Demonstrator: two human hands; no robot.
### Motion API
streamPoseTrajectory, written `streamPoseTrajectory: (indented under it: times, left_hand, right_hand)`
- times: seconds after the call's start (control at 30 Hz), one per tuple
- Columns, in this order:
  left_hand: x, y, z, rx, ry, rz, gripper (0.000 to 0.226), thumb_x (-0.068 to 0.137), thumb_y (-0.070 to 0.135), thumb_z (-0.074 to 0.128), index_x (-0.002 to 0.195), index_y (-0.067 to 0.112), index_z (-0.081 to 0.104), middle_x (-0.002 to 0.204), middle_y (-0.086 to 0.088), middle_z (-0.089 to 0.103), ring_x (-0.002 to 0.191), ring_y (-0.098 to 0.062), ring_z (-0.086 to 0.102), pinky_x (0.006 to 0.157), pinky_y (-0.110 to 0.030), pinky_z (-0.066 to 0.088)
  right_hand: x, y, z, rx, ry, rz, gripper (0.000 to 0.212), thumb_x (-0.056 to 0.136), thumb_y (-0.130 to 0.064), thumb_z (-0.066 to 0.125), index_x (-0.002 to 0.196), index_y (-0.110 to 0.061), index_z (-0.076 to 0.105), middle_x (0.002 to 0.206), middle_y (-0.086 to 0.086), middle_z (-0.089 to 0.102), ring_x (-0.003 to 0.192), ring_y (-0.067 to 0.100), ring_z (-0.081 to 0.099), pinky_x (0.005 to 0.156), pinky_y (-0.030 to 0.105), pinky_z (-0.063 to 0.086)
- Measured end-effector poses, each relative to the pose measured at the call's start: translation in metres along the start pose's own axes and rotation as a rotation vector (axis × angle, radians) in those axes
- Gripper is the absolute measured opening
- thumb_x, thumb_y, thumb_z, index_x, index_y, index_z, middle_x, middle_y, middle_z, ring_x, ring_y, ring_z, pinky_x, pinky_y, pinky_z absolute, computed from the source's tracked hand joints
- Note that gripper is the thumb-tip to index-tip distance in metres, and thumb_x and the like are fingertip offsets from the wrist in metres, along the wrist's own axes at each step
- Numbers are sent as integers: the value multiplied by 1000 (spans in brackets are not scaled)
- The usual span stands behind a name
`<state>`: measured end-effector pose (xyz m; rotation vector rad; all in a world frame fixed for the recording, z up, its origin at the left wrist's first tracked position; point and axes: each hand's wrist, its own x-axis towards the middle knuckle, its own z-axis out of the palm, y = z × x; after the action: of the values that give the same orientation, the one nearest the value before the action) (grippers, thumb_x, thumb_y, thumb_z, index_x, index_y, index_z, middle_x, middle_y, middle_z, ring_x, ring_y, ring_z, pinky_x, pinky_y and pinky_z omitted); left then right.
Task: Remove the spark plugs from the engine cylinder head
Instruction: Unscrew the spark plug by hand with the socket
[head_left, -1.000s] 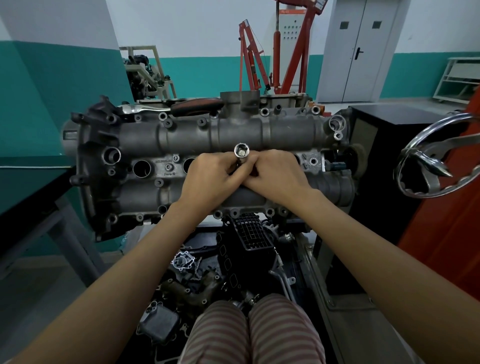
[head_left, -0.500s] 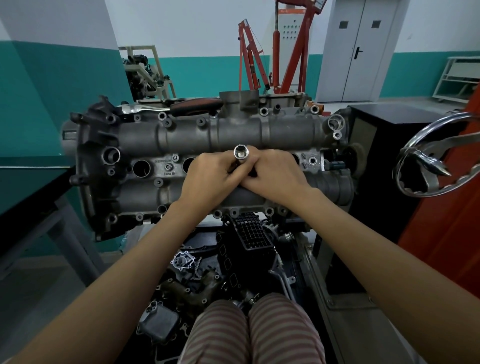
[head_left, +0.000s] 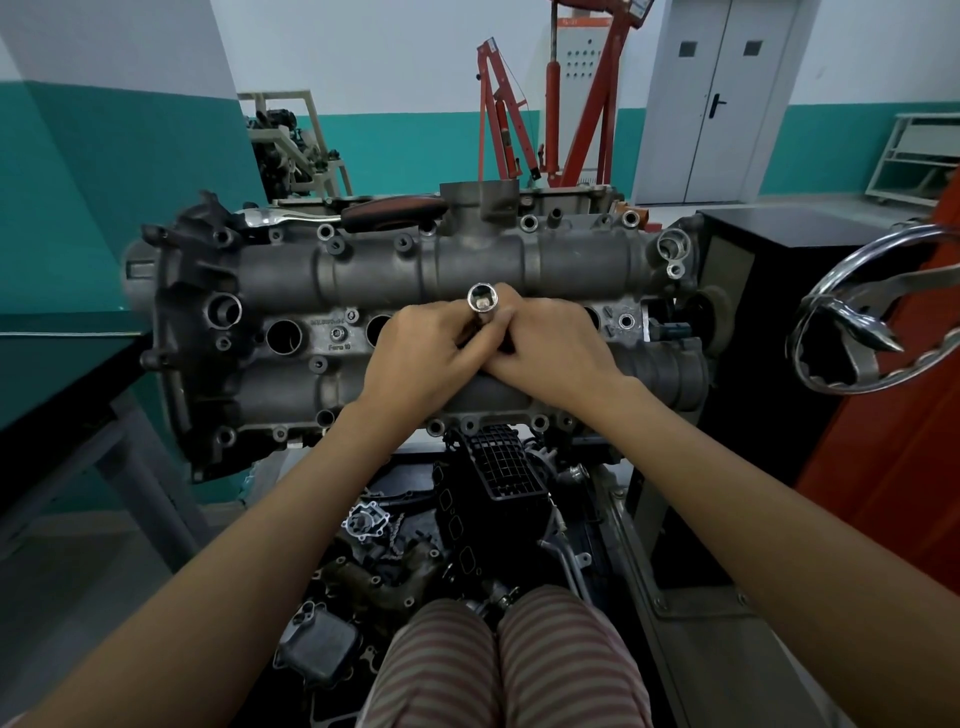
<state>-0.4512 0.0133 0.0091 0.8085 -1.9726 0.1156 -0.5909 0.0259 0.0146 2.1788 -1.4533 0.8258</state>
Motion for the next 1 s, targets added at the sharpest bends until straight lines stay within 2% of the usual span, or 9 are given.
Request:
streamPoseTrajectory:
  times: [0.07,0.17,0.3,0.4,0.53,0.67,0.8,0.9,1.0]
  left_hand:
    - [0,0,0,-4,19,10,48,86,45,44,55,10,54,47,2,48,45,-16,46,46,-27,32]
    - [0,4,-2,1,29,41,29,86,40,46,60,31,34,50,16,32,49,-11,37,49,-23,24]
    - [-2,3,0,-3,-9,52,15,83,35,41,74,25,35,61,13,36,56,-11,37,51,-25,28]
    - [-2,2,2,49,-41,34,19,84,38,37,77,20,34,69,10,39,56,-15,39,50,-27,28]
    - [-1,0,2,70,-15,3,30,89,44,37,70,21,43,59,12,37,53,-12,40,47,-24,22]
    - [0,-1,2,14,1,-10,42,87,46,42,62,14,53,53,2,49,49,-17,47,48,-25,27]
    - [1,1,-1,35,-22,50,43,87,43,41,68,9,59,57,1,52,52,-17,48,50,-25,30]
    - [6,-1,-8,118,-60,157,42,86,40,39,71,7,59,63,-5,56,54,-25,52,48,-28,35]
    - [21,1,-14,242,-98,266,37,85,39,37,71,8,51,62,-5,50,49,-29,49,45,-23,23]
  right_hand:
    - [0,0,1,-30,1,-8,38,87,-43,43,102,-12,60,77,6,68,74,25,63,59,27,26]
    - [-1,1,0,-27,-16,-19,31,89,-34,44,98,-13,64,81,8,67,78,28,61,60,28,26]
    - [-1,0,-1,-46,-26,-39,25,87,-28,46,92,-7,59,80,11,65,75,33,59,59,30,24]
    - [-1,-1,-1,-20,-17,-31,24,85,-28,47,96,-8,56,83,9,66,76,31,60,59,30,27]
    - [-1,-1,1,20,16,9,32,87,-38,47,100,-9,52,78,5,66,70,26,61,55,29,26]
    - [0,2,3,-7,4,6,38,85,-46,43,96,-14,61,79,3,68,74,23,63,57,27,31]
    - [1,2,1,17,8,3,35,81,-37,41,76,-11,64,73,9,67,71,32,61,54,29,28]
    - [1,1,1,0,-13,-2,31,84,-34,46,72,-10,62,70,10,66,68,32,60,53,28,27]
    - [1,1,1,-8,-16,15,31,85,-34,53,69,-8,59,68,13,65,67,34,60,53,29,25]
